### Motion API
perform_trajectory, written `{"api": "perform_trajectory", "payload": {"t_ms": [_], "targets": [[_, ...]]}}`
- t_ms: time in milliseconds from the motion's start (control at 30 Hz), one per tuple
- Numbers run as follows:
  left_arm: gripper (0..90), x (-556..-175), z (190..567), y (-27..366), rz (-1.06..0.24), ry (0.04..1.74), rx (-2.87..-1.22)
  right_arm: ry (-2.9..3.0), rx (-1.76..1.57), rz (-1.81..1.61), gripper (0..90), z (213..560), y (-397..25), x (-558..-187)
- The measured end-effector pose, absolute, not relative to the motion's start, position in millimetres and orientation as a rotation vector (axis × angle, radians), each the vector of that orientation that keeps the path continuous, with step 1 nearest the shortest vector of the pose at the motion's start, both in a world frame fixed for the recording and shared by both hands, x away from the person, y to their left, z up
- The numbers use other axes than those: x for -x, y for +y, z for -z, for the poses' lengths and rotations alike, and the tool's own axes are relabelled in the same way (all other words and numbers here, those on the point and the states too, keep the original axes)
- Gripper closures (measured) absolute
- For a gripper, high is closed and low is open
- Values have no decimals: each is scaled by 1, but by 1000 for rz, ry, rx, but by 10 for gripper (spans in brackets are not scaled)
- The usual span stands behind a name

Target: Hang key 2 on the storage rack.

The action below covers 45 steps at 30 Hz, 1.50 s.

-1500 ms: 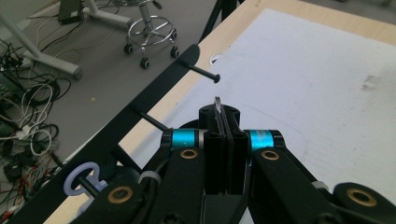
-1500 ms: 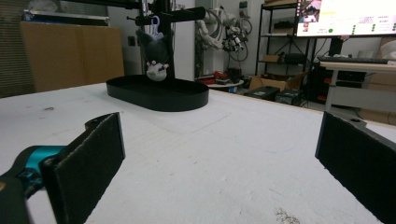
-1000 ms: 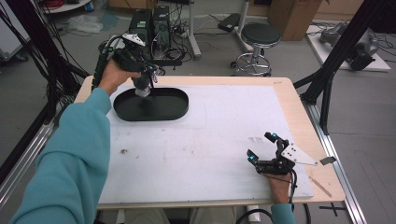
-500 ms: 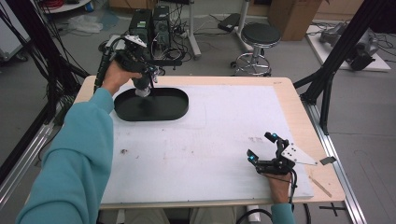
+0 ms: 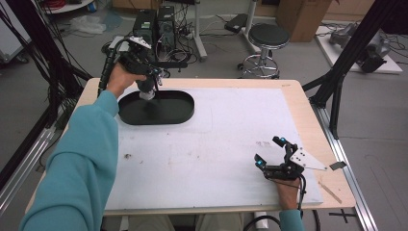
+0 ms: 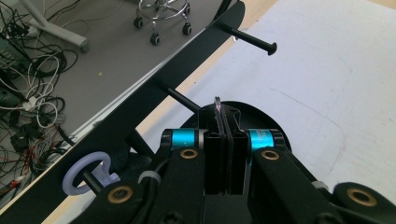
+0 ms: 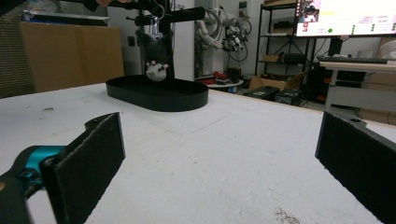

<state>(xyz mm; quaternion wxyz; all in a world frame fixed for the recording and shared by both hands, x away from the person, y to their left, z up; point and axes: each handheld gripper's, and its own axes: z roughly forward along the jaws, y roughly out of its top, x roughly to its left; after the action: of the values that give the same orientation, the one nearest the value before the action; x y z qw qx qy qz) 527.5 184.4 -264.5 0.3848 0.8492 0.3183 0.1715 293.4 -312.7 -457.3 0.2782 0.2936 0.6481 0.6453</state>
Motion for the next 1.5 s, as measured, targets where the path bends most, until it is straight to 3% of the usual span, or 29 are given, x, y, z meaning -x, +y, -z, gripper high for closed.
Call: {"api": "perform_trajectory", "payload": {"t_ms": [1500], "targets": [[865, -538, 271, 190, -500, 837, -2118, 1745, -786, -1727, 6, 457, -312, -293]]}}
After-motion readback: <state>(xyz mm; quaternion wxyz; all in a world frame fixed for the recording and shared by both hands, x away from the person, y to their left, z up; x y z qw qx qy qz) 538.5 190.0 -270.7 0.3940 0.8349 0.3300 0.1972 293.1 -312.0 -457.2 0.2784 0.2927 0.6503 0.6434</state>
